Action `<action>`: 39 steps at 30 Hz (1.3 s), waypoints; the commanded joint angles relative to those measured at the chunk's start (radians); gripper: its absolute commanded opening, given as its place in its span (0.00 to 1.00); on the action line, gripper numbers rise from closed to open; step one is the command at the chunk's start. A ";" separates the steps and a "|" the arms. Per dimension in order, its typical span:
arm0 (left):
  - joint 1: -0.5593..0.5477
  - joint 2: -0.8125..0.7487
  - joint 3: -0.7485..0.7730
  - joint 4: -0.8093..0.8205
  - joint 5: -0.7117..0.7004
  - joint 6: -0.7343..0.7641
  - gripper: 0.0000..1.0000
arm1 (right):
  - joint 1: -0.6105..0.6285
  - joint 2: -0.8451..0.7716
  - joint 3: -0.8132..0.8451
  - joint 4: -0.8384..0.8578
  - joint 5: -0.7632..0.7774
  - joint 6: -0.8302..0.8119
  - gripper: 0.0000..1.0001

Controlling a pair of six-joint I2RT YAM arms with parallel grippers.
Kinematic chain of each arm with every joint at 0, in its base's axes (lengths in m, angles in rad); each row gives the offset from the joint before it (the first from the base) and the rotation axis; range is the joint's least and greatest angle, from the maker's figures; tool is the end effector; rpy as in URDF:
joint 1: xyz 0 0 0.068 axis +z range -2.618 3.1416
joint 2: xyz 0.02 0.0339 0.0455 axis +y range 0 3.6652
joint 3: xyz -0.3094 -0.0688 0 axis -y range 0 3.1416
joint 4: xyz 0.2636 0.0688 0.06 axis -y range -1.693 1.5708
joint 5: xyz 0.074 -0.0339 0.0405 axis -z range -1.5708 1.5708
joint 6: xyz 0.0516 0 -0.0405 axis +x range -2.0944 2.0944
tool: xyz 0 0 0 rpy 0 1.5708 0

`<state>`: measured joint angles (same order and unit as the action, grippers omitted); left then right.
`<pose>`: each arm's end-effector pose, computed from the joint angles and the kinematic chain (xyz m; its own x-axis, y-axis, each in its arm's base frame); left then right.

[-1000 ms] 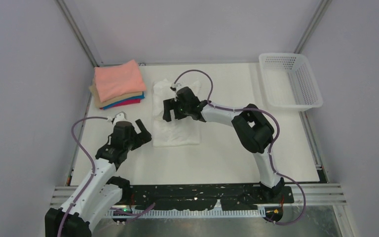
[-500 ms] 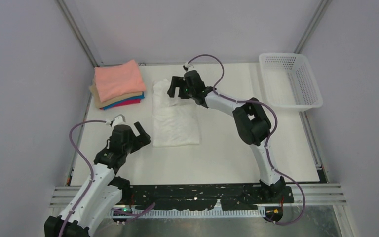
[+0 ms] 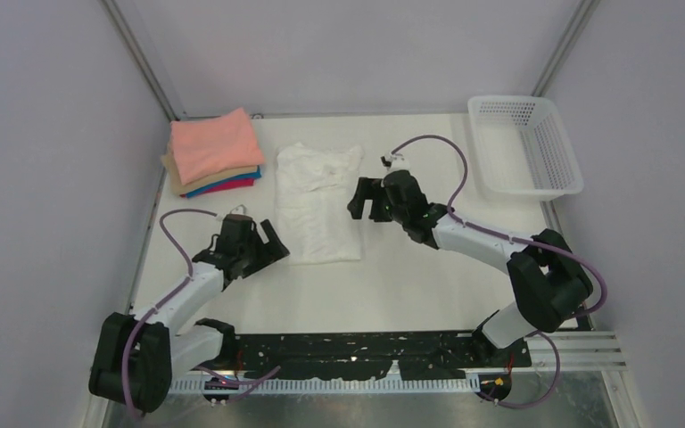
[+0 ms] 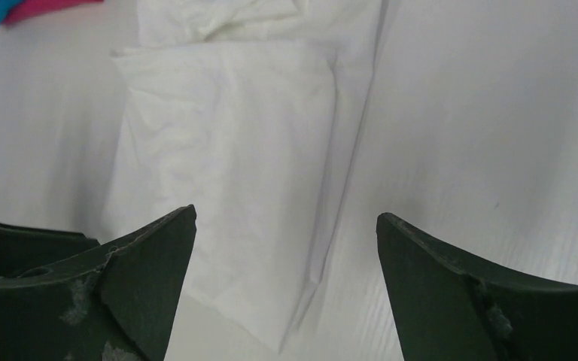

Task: Fold and stack the t-shirts
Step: Grab one side of the 2/3 rectangular tshirt with both arms, then fold the long partially folded tshirt into a neat square

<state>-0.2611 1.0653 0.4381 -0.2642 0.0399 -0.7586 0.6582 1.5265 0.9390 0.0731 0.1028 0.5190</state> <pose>0.1905 -0.0530 0.1804 -0.7396 -0.5139 -0.4347 -0.3122 0.8341 -0.4548 0.2944 0.2210 0.2648 -0.6047 0.1561 -0.7810 -0.2739 0.8800 0.3880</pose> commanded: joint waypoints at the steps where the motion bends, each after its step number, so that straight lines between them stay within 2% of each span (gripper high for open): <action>1: 0.005 0.038 0.040 0.068 0.015 -0.018 0.79 | 0.001 -0.018 -0.098 -0.018 -0.127 0.071 0.95; 6: 0.005 0.079 0.039 0.077 0.000 -0.020 0.67 | 0.007 -0.003 -0.137 -0.017 -0.195 0.114 0.99; 11: 0.005 0.141 0.048 0.092 0.019 -0.028 0.40 | 0.038 0.012 -0.147 -0.045 -0.228 0.152 0.98; 13: 0.005 0.155 0.049 0.091 0.016 -0.028 0.32 | 0.044 0.016 -0.167 -0.032 -0.238 0.185 0.94; 15: 0.005 0.161 0.047 0.091 0.018 -0.027 0.23 | 0.046 0.021 -0.208 0.002 -0.248 0.224 0.84; 18: 0.005 0.164 0.043 0.088 0.022 -0.024 0.00 | 0.046 0.035 -0.244 0.068 -0.276 0.272 0.68; 23: 0.005 0.158 0.022 0.130 0.059 -0.016 0.00 | 0.058 0.067 -0.258 0.105 -0.303 0.300 0.58; 26: 0.005 0.147 0.011 0.153 0.073 -0.006 0.00 | 0.060 0.081 -0.266 0.132 -0.296 0.311 0.48; 28: 0.005 0.134 0.007 0.154 0.074 0.001 0.00 | 0.060 0.085 -0.268 0.138 -0.295 0.320 0.39; 30: 0.005 0.112 0.001 0.153 0.076 0.005 0.00 | 0.059 0.080 -0.272 0.145 -0.297 0.321 0.28; 31: 0.005 0.101 -0.004 0.153 0.078 0.007 0.00 | 0.060 0.076 -0.281 0.155 -0.297 0.320 0.16; 33: 0.005 0.074 -0.014 0.153 0.086 0.012 0.00 | 0.060 0.061 -0.293 0.168 -0.300 0.307 0.06; 39: 0.003 -0.072 -0.097 0.126 0.170 0.013 0.00 | 0.066 -0.063 -0.343 0.131 -0.354 0.260 0.06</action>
<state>-0.2604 1.0882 0.3962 -0.1471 0.1329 -0.7631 0.7116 1.5787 0.6266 0.2035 -0.2100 0.8135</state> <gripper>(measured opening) 0.007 0.072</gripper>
